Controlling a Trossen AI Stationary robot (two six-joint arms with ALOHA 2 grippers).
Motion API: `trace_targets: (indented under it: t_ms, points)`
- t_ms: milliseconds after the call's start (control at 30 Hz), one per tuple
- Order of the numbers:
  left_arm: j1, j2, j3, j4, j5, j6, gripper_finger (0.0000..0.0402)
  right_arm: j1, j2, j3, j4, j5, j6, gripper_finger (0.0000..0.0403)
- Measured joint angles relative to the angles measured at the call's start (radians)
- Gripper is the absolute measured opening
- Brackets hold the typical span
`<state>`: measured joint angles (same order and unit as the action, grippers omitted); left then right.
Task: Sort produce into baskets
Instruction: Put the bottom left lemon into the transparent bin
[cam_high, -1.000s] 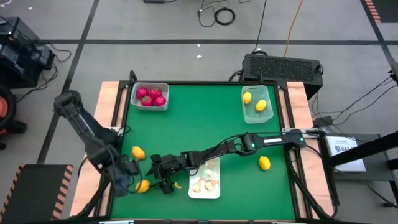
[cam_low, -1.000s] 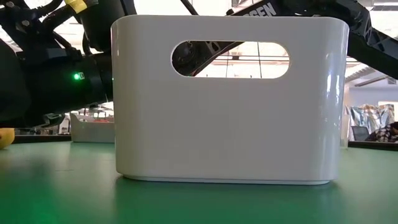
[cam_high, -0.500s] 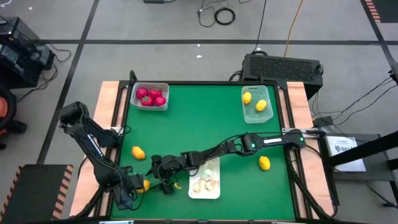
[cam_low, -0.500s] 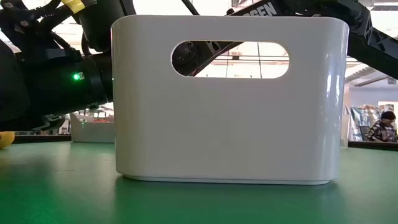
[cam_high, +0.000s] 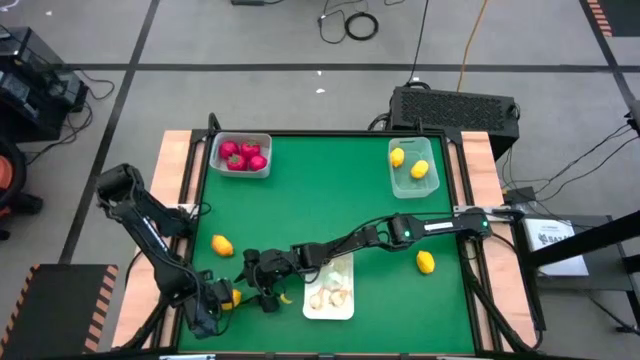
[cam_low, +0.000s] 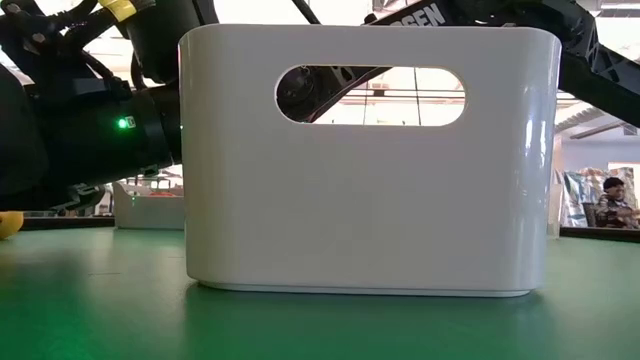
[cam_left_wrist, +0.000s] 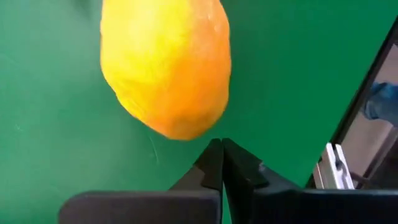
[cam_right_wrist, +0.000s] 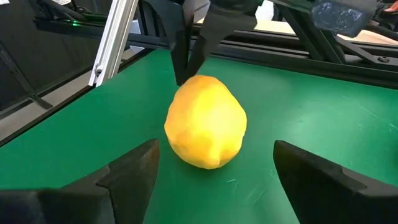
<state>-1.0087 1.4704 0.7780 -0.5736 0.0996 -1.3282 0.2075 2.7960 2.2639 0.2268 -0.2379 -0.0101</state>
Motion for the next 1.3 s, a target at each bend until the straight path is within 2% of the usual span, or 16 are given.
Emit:
trace_targets:
  t_ms: [200, 967, 1167, 1300]
  points:
    - [0.003, 0.0, 0.0, -0.01, -0.058, 0.018, 0.0012, 0.004, 0.0, 0.0, 0.0, 0.0, 0.005, 0.0306]
    - [0.12, 0.016, 0.0, -0.018, -0.084, 0.21, 0.0005, 0.004, 0.0, 0.0, -0.039, 0.003, 0.006, 0.0306]
    - [0.119, 0.015, 0.0, -0.022, -0.084, 0.21, 0.0008, 0.004, 0.0, 0.0, -0.038, 0.001, 0.006, 0.0284]
    - [0.119, 0.009, 0.0, -0.036, -0.078, 0.21, 0.0039, 0.002, 0.0, 0.0, -0.036, 0.001, 0.005, 0.0262]
